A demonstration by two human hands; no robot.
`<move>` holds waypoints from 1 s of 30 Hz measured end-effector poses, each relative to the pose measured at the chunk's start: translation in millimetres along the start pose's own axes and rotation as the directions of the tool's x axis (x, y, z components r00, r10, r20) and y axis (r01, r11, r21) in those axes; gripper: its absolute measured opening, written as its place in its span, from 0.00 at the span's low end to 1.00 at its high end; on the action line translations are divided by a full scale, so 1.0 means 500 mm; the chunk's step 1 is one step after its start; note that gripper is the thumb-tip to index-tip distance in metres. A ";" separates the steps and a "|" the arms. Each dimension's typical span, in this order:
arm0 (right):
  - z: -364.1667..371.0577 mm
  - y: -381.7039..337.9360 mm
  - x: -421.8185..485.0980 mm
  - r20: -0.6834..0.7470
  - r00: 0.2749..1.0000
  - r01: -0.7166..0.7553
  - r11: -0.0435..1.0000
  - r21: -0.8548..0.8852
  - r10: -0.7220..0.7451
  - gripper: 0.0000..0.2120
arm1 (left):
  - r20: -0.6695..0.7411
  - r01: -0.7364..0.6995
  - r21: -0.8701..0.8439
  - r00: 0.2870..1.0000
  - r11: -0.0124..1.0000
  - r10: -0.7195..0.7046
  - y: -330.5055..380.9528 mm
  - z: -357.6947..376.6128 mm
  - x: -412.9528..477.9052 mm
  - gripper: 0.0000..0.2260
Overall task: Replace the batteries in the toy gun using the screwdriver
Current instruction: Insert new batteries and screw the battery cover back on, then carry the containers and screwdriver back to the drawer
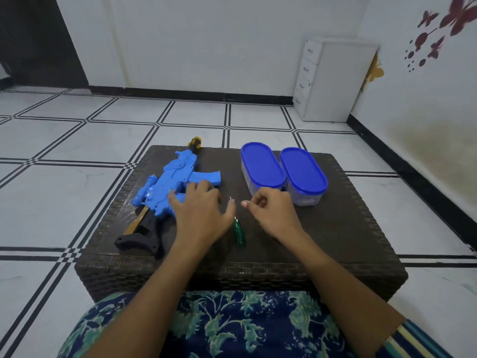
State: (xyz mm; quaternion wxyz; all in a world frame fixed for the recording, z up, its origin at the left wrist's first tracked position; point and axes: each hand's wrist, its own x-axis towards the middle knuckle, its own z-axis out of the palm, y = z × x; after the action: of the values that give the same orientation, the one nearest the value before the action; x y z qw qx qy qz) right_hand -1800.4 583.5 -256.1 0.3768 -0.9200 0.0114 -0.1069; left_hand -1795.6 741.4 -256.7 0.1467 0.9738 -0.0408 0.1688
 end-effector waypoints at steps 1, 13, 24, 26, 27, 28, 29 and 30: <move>-0.011 0.009 0.002 -0.054 0.999 0.003 1.000 0.001 -0.003 0.09 | 0.006 -0.037 0.035 0.999 0.999 0.037 0.026 -0.001 -0.007 0.19; -0.070 0.090 0.007 -0.188 0.982 0.024 0.999 -0.036 -0.031 0.08 | 0.384 0.200 -0.068 0.909 0.977 -0.159 0.101 0.027 0.011 0.14; -0.050 0.083 0.022 -0.200 0.939 0.234 0.945 -0.228 -0.281 0.15 | 0.718 0.780 -0.535 0.622 0.325 -0.311 0.083 0.050 0.084 0.05; -0.046 0.078 0.025 -0.156 0.954 0.214 0.945 -0.248 -0.257 0.18 | 0.763 0.811 -0.565 0.583 0.149 -0.280 0.091 0.054 0.087 0.07; -0.045 0.075 0.026 -0.135 0.962 0.198 0.948 -0.248 -0.237 0.20 | 0.769 0.813 -0.575 0.577 0.094 -0.276 0.094 0.056 0.089 0.09; -0.043 0.073 0.027 -0.117 0.969 0.184 0.951 -0.247 -0.217 0.21 | 0.775 0.812 -0.582 0.571 0.047 -0.271 0.099 0.054 0.089 0.11; -0.042 0.071 0.029 -0.102 0.974 0.172 0.953 -0.250 -0.203 0.22 | 0.781 0.814 -0.581 0.562 0.016 -0.272 0.100 0.053 0.090 0.11; -0.041 0.069 0.030 -0.091 0.977 0.164 0.952 -0.258 -0.193 0.23 | 0.790 0.818 -0.575 0.549 -0.016 -0.274 0.101 0.052 0.089 0.11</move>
State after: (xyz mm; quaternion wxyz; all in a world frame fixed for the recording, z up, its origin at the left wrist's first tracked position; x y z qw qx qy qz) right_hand -1787.6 543.1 -263.3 0.2460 -0.9495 -0.0369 -0.1910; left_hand -1752.0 684.1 -251.1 0.7227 0.6152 0.2427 -0.2008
